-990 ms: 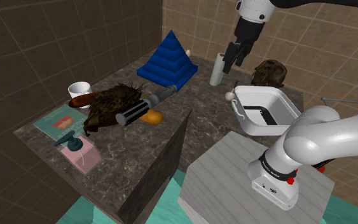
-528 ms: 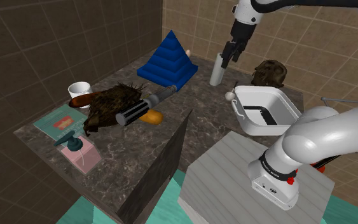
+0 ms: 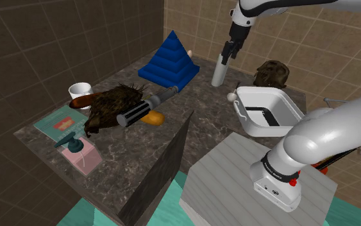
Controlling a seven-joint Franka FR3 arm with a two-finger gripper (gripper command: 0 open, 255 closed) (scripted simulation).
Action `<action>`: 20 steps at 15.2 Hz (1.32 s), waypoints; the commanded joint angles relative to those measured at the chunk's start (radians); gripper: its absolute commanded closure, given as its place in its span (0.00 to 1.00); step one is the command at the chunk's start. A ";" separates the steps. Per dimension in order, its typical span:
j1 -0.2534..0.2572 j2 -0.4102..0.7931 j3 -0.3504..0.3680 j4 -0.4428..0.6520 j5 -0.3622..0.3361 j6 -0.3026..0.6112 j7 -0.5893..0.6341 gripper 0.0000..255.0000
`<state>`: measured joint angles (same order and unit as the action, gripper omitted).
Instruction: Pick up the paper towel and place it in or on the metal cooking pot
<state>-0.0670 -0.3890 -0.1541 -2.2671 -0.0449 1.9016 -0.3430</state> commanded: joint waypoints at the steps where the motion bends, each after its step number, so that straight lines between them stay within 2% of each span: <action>1: -0.007 0.074 -0.027 0.039 -0.004 0.038 -0.042 0.00; 9: -0.039 0.345 -0.107 0.245 0.025 0.115 -0.200 0.00; 17: -0.104 0.642 -0.144 0.541 0.104 0.122 -0.351 0.00; 20: -0.109 0.659 -0.142 0.536 0.109 0.145 -0.356 0.00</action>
<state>-0.1723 0.2571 -0.2962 -1.7383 0.0602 2.0402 -0.6938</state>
